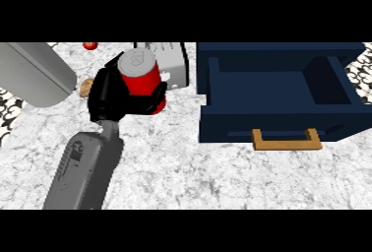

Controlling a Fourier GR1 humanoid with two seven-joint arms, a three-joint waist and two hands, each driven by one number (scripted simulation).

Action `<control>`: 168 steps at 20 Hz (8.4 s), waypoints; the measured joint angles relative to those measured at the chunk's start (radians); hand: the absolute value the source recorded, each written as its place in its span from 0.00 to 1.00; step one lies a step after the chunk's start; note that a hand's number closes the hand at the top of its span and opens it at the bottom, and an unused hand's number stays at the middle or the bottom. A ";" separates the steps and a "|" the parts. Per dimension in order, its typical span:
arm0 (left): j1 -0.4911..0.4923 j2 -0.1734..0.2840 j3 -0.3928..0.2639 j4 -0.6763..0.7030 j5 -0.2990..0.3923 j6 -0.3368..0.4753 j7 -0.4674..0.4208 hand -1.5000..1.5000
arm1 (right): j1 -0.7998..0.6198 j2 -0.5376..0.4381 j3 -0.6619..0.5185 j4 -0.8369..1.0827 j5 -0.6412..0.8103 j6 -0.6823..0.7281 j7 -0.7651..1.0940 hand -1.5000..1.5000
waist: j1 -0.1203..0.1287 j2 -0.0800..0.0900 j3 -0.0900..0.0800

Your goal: Pick up the can, place it into the drawer and close the drawer

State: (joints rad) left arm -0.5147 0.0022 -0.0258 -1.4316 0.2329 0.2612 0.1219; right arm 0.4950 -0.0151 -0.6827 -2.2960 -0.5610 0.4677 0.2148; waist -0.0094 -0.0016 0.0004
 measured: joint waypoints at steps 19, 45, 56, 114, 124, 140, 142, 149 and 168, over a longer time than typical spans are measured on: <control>-0.476 -0.002 -0.095 0.317 0.055 0.257 0.043 1.00 | -0.056 0.009 0.015 0.009 0.030 -0.007 0.029 0.00 | -0.015 0.004 0.000; -0.859 -0.002 -0.330 0.827 0.448 0.400 -0.151 1.00 | -0.114 0.000 0.050 -0.013 0.045 -0.035 0.072 0.00 | -0.060 0.013 0.001; -0.881 -0.002 -0.465 0.930 0.570 0.436 -0.197 0.00 | -0.139 -0.018 0.048 -0.005 0.038 -0.039 0.086 0.00 | -0.077 0.018 0.002; -0.864 0.064 -0.552 0.837 0.733 0.559 -0.283 0.00 | -0.826 -0.127 0.692 0.507 1.460 -0.289 -0.247 0.00 | 0.037 0.004 -0.001; -0.798 0.184 -0.560 0.706 0.682 0.574 -0.188 0.00 | -1.021 -0.137 0.726 0.961 1.668 -0.480 -0.297 0.00 | 0.050 0.003 0.000; -0.668 0.343 -0.542 0.481 0.613 0.563 -0.081 0.00 | -1.306 -0.146 0.626 1.599 1.826 -0.906 -0.359 0.00 | 0.062 -0.006 -0.015; -0.658 0.351 -0.544 0.460 0.603 0.570 -0.072 0.00 | -1.344 -0.151 0.608 1.660 1.832 -0.945 -0.358 0.00 | 0.066 -0.002 -0.014; -0.628 0.386 -0.533 0.397 0.582 0.568 -0.040 0.00 | -1.459 -0.173 0.548 1.848 1.834 -1.055 -0.369 0.00 | 0.080 0.013 -0.006; -0.586 0.455 -0.528 0.250 0.543 0.570 0.042 0.00 | -1.664 -0.230 0.493 2.118 1.856 -1.054 -0.341 0.00 | 0.111 0.047 0.012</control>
State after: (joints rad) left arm -1.1007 0.4573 -0.5535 -1.1817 0.7755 0.8311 0.1643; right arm -1.1686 -0.2453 -0.1896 -0.1783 1.2945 -0.5860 -0.1264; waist 0.1011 0.0449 0.0125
